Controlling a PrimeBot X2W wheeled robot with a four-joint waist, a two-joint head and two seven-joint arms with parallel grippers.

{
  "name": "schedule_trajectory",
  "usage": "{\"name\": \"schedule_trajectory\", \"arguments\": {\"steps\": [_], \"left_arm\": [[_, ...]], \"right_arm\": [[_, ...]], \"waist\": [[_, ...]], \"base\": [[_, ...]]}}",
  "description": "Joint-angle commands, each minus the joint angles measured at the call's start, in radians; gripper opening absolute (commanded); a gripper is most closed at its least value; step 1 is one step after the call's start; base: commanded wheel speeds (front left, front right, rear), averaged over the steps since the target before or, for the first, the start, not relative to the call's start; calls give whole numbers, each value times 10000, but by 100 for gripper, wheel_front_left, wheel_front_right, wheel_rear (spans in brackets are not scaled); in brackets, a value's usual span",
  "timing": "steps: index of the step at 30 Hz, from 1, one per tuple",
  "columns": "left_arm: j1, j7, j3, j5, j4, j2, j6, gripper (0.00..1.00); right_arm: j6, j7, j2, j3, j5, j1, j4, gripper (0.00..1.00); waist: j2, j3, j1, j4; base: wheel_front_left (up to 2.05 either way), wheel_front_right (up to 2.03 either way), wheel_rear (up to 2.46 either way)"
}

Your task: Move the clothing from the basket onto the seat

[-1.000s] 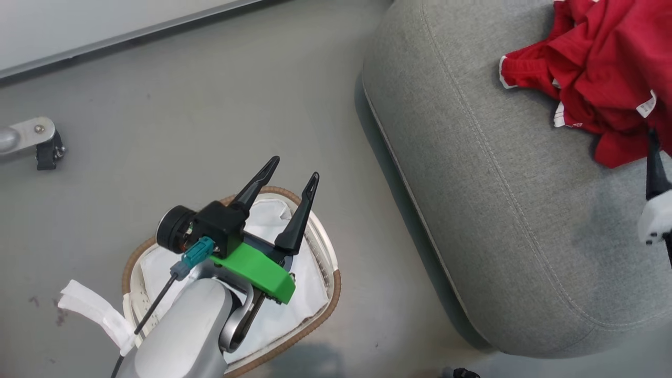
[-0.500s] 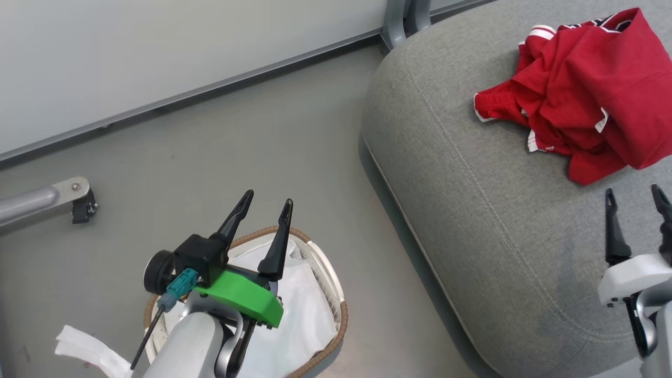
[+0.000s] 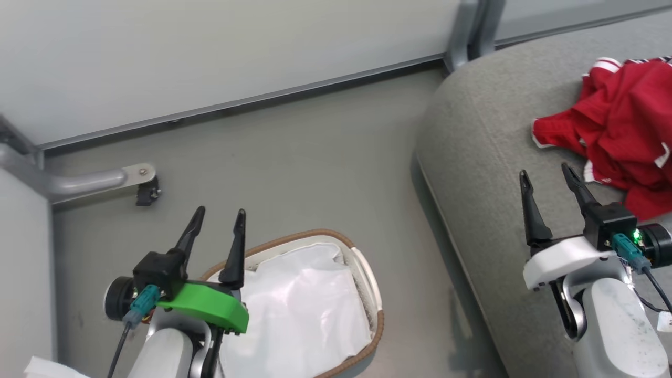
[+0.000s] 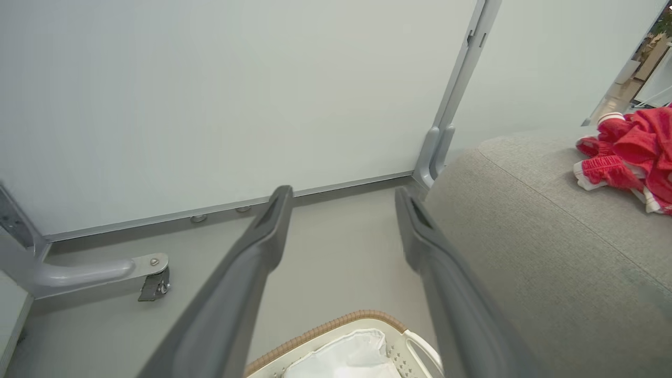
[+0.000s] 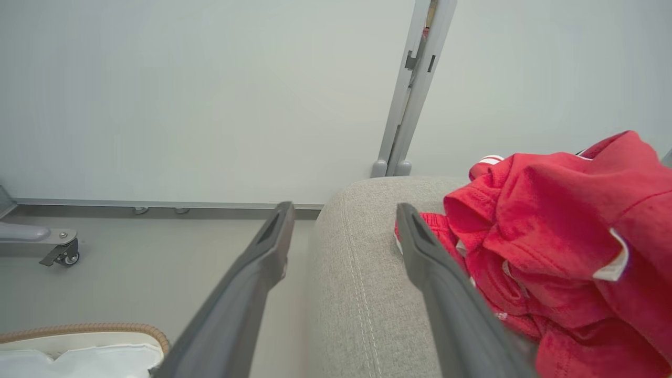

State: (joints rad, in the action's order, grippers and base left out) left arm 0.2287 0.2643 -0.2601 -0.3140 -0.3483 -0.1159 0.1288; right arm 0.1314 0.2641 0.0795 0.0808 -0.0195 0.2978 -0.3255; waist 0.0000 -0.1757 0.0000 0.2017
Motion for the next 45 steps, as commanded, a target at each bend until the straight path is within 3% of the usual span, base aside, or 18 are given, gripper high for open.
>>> {"name": "schedule_trajectory", "arguments": {"steps": [1, 14, 25, 30, 31, 34, 45], "left_arm": [[-210, 1, 230, 119, -26, 17, 32, 100], [-872, 1, 2528, 1174, -334, 463, -129, 100], [-1763, 1, 3169, 1566, -327, 597, -29, 100], [-2081, 1, 3103, 948, -289, 640, 22, 100], [-1965, -3, 3094, 951, -314, 640, -13, 0], [-1992, -15, 3094, 928, -592, 704, -13, 0], [-1826, -615, 3236, -1120, -389, 694, -8, 0]], "right_arm": [[-14, 3, -8, -30, 189, 174, -34, 100], [-14, 3, -253, -1027, 506, 357, -604, 100], [-14, 3, -267, -1024, 1022, -588, -932, 100], [-14, 2, -267, -969, 975, -882, -955, 100], [0, 0, -303, -980, 996, -733, -942, 0], [0, -10, -357, -980, 1013, -917, -1194, 0], [-1, -635, -344, -715, 3264, -998, -953, 0]], "waist": [[0, 165, 0, -684], [0, 636, 0, -1830], [0, 1289, 0, -2017], [0, 1474, 0, -1962], [0, 1461, 0, -1976], [0, 1469, 0, -1975], [0, 1492, 0, -1979]], "base": [[0, 0, 0], [0, 0, 0], [0, 0, 0], [0, 0, 0], [0, 0, 0], [0, 0, 0], [0, 0, 0]]}}
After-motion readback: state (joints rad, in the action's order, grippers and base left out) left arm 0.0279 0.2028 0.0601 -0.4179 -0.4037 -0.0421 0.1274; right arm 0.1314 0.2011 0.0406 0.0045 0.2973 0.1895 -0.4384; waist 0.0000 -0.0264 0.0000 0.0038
